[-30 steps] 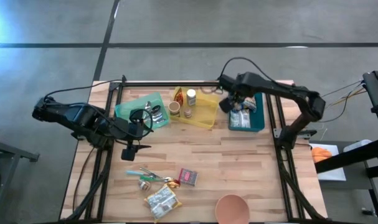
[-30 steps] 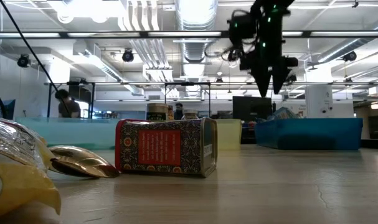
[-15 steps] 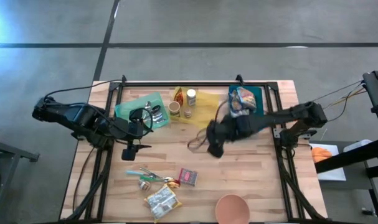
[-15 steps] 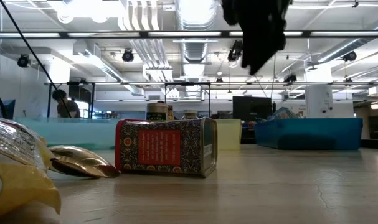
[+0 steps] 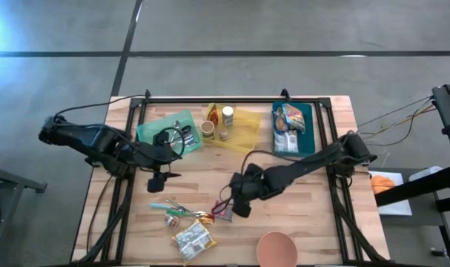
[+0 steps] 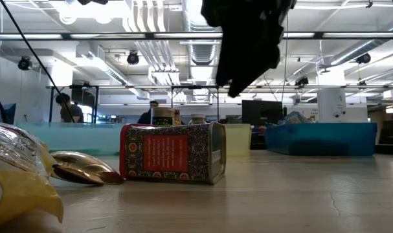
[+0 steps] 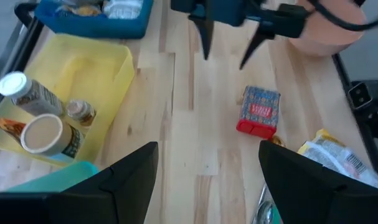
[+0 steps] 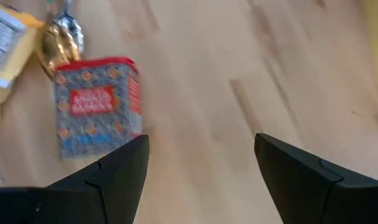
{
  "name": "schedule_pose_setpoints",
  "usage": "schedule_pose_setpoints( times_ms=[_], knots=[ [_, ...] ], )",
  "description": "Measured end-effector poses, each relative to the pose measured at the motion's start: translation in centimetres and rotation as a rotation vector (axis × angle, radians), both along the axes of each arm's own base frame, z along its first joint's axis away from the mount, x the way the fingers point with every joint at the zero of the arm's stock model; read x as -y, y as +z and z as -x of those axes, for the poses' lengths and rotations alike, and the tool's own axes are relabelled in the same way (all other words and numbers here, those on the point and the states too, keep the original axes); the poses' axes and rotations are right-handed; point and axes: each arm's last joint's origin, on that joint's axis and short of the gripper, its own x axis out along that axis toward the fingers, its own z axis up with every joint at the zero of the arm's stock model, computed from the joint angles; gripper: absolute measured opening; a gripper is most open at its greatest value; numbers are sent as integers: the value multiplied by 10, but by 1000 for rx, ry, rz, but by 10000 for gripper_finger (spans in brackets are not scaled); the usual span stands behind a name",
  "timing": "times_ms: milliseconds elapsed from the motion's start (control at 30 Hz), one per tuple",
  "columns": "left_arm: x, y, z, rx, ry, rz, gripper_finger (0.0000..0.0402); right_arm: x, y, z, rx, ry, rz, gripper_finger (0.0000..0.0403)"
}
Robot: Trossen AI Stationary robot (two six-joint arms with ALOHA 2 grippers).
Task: Pick & Place Food Item
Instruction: Put the red seasoning can into the yellow bin
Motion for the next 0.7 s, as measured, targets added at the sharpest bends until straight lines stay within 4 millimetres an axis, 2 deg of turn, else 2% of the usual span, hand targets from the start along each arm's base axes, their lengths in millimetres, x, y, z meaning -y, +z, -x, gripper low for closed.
schedule_pose_setpoints(
  times_ms=[100, 367, 567, 700],
  knots=[
    [0, -6, 0, -16, 0, -5, 282, -11, -9, -13, -5, 28, -7, 290],
    [0, -15, -1, -46, -3, -18, 282, -40, -18, -45, 3, 122, -3, 290],
    [0, -15, -1, -44, -2, -17, 282, -45, -31, -54, -146, 123, 53, 290],
    [0, -15, -1, -44, 6, -9, 282, -57, -33, -63, -140, 131, 46, 290]
  ],
)
